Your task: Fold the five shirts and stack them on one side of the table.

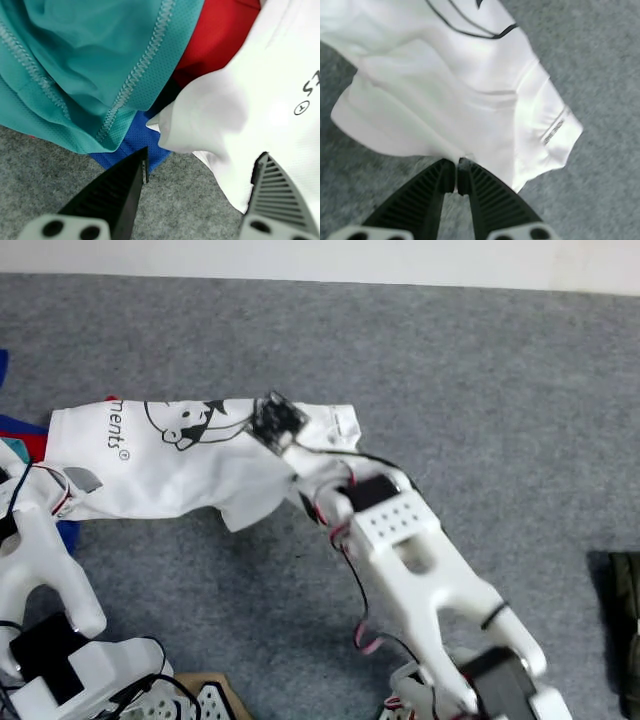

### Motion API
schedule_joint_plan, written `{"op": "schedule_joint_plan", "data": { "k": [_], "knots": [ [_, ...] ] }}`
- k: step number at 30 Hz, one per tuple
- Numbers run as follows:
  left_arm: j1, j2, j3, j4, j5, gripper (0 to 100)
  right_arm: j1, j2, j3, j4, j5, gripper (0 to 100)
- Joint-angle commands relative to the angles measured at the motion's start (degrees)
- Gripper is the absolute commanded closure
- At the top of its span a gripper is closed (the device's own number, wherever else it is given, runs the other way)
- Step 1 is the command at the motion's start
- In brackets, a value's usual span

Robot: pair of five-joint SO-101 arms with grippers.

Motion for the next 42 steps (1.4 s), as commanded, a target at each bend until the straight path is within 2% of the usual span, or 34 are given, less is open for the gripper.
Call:
{"op": "schedule_joint_plan", "data": {
  "k": [1,10,12,17,19,24,29,32,35,37,42],
  "knots": [
    [0.8,-2.5,-0.2,-0.5,-0.2,67,1.6,8.3,-12.2,3.4,0.4,99.1],
    [0.6,-2.5,-0.2,-0.6,-0.4,67,5.5,33.5,-37.7,6.1,0.2,99.0],
    [0.6,-2.5,-0.2,-0.6,-0.4,67,5.6,36.7,-41.8,6.9,-1.8,98.2],
    [0.6,-2.5,-0.2,-0.6,-0.4,67,5.2,41.9,-49.7,13.5,-3.5,76.0],
    [0.7,-2.5,-0.2,-0.5,-0.4,67,5.1,42.2,-51.7,15.9,-3.9,70.7],
    [0.5,-2.5,-0.2,-0.5,-0.4,67,5.1,42.2,-56.8,23.5,-4.0,74.0],
    [0.5,-2.5,-0.2,-0.5,-0.4,67,4.4,39.6,-62.3,35.6,-4.0,80.3],
    [0.6,-2.5,-0.2,-0.5,-0.4,67,3.1,34.1,-60.6,41.5,-4.1,86.1],
    [0.6,-2.5,-0.2,-0.5,-0.4,67,1.8,27.2,-53.3,43.5,-5.4,99.0],
    [0.6,-2.5,-0.2,-0.5,-0.4,67,1.6,22.0,-46.4,42.1,-7.8,98.1],
    [0.6,-2.5,-0.2,-0.5,-0.4,67,-0.4,6.5,-23.3,34.2,-8.0,99.1]
  ]
}}
